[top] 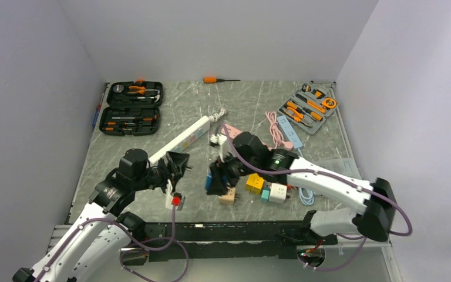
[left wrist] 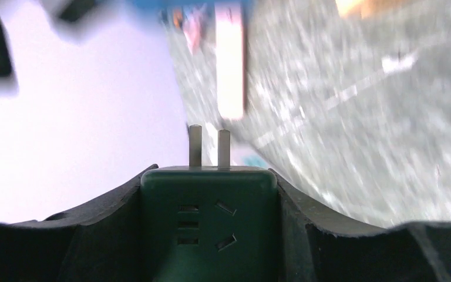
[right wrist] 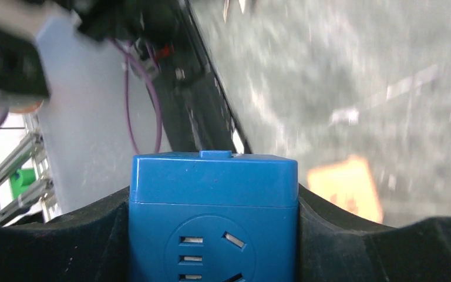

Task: Pull the plug off the socket
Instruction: Remove the plug from the socket, then place the plug at the center of the board.

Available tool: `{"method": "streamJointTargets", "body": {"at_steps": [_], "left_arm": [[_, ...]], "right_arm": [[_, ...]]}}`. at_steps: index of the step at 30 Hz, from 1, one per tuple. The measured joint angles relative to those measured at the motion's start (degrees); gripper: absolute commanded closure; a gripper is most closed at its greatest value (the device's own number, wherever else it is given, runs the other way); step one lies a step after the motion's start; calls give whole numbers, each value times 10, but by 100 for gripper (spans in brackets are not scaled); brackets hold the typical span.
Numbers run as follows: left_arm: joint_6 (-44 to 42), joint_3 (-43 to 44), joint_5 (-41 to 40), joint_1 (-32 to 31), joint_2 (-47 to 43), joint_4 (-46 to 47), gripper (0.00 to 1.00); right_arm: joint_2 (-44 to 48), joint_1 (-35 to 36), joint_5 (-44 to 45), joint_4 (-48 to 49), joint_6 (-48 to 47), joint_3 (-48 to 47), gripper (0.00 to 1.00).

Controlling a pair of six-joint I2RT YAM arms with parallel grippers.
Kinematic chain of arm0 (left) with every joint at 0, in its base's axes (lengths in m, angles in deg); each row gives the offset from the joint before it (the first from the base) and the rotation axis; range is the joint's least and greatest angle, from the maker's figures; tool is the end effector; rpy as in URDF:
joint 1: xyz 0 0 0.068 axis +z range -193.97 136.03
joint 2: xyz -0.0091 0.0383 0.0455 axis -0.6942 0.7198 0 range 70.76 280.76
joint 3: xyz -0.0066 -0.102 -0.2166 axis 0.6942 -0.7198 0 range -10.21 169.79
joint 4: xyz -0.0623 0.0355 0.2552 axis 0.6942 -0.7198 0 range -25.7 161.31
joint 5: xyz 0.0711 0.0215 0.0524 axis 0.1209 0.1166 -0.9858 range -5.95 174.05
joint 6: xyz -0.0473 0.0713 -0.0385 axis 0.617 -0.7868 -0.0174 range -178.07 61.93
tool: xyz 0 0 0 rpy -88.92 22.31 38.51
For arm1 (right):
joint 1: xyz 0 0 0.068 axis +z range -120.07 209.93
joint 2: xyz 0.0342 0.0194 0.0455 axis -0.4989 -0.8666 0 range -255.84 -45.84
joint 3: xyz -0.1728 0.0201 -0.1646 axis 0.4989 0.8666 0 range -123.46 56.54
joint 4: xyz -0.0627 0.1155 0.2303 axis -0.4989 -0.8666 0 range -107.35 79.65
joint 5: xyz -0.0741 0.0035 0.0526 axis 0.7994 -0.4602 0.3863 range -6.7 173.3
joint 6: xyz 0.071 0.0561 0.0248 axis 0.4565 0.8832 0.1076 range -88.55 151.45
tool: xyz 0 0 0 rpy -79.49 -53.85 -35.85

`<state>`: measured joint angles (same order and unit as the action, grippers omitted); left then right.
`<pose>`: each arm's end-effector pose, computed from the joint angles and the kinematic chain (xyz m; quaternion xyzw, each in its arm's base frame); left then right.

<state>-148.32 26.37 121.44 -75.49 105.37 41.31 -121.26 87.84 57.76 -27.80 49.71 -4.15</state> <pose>0.1457 -0.1497 0.2460 0.7898 0.2509 -0.0003 0.5598 0.1527 0.3120 0.2501 -0.3900 0.7669 0.4431 0.2517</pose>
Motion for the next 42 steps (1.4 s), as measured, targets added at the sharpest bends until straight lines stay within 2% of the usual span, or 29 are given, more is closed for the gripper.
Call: {"method": "streamJointTargets", "body": {"at_steps": [3,6,12,15,18,21,26,28,34,36,40,42], "left_arm": [[-1,-14,-93,25,5,-26,100],[-1,-23,-140,27,18,-37,100],[15,-41,-164,27,24,-36,100],[28,-44,-160,27,34,-36,100],[27,-65,-150,26,44,-28,100],[14,-104,-136,26,54,-21,100],[-5,-130,-115,12,100,-19,100],[-4,-130,-110,-2,124,-3,100],[-7,-131,-101,-46,191,54,100],[-10,-132,-102,-62,204,65,100],[-9,-132,-102,-95,228,77,100],[-9,-132,-103,-104,241,82,100]], "right_arm": [[70,-8,0,-99,27,48,100],[120,-7,2,-152,54,70,100],[155,-5,54,-194,96,79,100],[126,-5,108,-192,105,76,100],[33,-13,185,-183,107,47,100],[-65,-35,258,-124,109,32,100],[-141,-66,345,-38,120,62,100],[-167,-70,371,-12,127,71,90],[-193,-68,402,40,143,101,32],[-194,-68,407,56,144,106,19],[-193,-69,419,70,148,110,3],[-190,-69,421,70,148,110,0]]}}
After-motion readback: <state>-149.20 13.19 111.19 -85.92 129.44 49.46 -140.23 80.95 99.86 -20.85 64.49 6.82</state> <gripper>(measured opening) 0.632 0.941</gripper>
